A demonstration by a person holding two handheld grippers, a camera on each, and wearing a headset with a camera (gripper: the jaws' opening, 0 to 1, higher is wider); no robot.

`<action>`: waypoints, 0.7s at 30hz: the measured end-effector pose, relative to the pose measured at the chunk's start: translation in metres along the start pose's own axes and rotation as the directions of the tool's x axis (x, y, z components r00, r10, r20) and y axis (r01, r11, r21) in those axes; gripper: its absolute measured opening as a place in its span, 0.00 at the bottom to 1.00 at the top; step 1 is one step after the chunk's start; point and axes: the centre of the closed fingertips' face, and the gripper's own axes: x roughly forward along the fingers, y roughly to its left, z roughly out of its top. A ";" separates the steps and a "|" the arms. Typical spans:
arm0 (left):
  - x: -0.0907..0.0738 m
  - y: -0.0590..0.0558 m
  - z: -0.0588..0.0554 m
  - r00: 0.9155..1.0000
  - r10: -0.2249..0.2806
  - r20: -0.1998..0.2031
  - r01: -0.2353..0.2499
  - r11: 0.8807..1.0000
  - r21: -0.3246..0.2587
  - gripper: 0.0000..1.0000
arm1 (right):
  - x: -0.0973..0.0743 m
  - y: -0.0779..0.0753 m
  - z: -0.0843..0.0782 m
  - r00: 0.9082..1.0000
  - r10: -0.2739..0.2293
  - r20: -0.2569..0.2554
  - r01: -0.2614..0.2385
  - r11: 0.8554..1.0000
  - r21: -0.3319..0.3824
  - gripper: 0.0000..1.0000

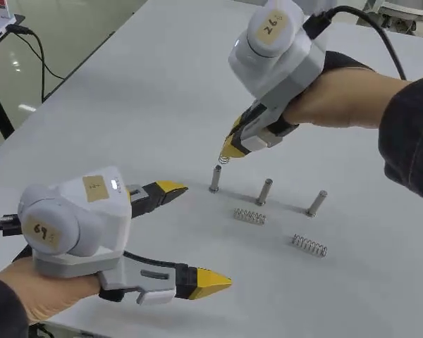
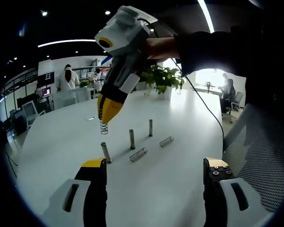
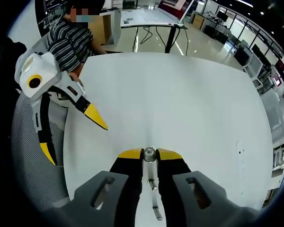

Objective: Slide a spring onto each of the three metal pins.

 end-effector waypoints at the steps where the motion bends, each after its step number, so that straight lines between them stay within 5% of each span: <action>1: 0.000 0.000 0.000 1.000 0.001 0.000 -0.001 1.000 -0.002 0.83 | 0.002 -0.001 -0.001 1.000 -0.002 -0.005 0.002 1.000 0.000 0.12; 21: -0.002 0.003 -0.006 1.000 -0.004 -0.009 0.003 1.000 -0.025 0.81 | 0.022 -0.003 -0.010 0.999 0.019 -0.041 -0.018 1.000 0.018 0.12</action>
